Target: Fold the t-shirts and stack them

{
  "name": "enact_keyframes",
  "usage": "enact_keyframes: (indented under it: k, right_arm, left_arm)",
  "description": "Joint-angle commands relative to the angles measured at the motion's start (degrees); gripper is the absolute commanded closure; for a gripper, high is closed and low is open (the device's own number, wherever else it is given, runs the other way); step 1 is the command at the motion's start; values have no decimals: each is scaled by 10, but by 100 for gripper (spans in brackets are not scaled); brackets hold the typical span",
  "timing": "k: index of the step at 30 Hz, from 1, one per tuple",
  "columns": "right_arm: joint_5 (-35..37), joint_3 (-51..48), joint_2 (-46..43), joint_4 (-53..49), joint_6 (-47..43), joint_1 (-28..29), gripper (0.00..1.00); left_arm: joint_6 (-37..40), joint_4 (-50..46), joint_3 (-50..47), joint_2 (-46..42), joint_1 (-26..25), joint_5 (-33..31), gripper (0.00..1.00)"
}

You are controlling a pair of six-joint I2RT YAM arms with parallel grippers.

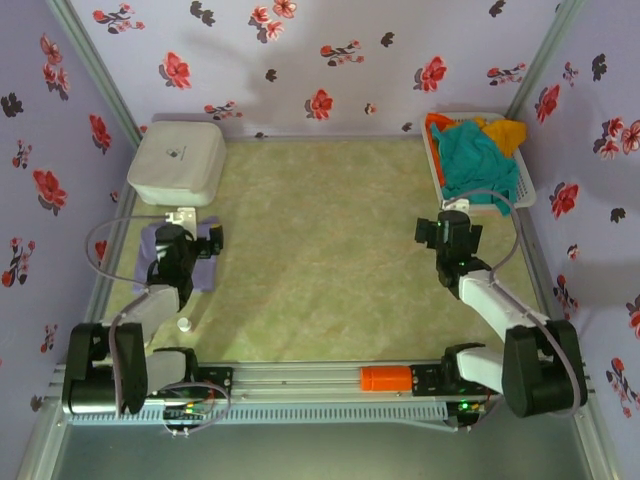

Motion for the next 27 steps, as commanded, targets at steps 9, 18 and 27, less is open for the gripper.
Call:
enact_keyframes:
  k: [9,18,27]
  right_arm:
    - [-18,-102,155,398,12,-68,0]
    - [-1,-89,205,410,28,-74,1]
    - [1,-86,202,405,26,-74,1]
  left_arm:
    - [38,289,-54,143,9,24,0]
    - [-8,215,16,189,43,13,0]
    - [-3,212,16,188,41,19,0]
